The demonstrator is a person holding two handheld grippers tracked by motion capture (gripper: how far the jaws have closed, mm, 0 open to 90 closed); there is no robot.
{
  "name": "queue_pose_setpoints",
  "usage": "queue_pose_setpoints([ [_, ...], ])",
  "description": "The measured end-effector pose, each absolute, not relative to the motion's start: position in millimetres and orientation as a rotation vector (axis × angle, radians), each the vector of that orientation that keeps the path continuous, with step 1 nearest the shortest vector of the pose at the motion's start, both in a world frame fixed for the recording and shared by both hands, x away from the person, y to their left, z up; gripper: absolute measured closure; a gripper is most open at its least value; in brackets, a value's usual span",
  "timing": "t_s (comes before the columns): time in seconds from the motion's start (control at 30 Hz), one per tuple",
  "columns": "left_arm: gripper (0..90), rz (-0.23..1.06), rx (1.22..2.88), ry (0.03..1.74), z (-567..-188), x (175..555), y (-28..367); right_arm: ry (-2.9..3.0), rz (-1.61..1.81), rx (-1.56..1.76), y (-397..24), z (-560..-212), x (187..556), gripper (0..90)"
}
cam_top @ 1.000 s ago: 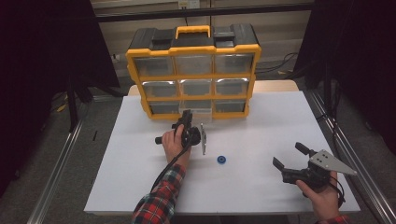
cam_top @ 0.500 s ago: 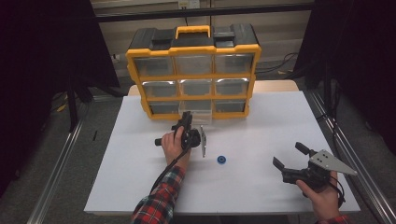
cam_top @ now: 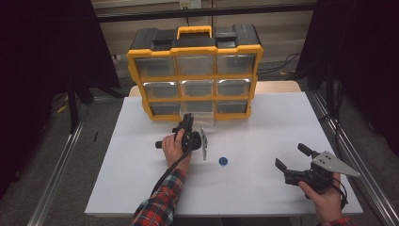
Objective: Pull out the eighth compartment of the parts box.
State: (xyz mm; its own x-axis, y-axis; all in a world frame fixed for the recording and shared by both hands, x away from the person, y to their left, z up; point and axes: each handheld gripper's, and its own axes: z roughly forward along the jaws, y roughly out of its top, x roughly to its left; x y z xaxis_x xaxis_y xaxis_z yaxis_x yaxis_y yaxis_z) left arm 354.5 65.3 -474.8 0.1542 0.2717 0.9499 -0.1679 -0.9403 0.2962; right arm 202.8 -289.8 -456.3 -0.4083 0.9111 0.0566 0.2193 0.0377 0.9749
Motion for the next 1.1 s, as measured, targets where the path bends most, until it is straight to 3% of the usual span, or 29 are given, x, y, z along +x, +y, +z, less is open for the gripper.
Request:
queue_pose_setpoints([
  [0.27, 76.3, 1.806, 2.059, 0.112, -478.7, 354.6, 65.6, 1.692, 1.412, 1.150, -289.7, -456.2, 202.7, 1.2],
  [0.3, 76.3, 1.848, 2.096, 0.085, -475.2, 352.5, 66.2, 1.692, 1.411, 1.147, -289.7, -456.2, 202.7, 1.2],
  [1.1, 75.6, 1.829, 2.129, 0.087, -475.8, 347.0, 68.7, 1.690, 1.412, 1.146, -289.1, -456.1, 202.6, 1.2],
])
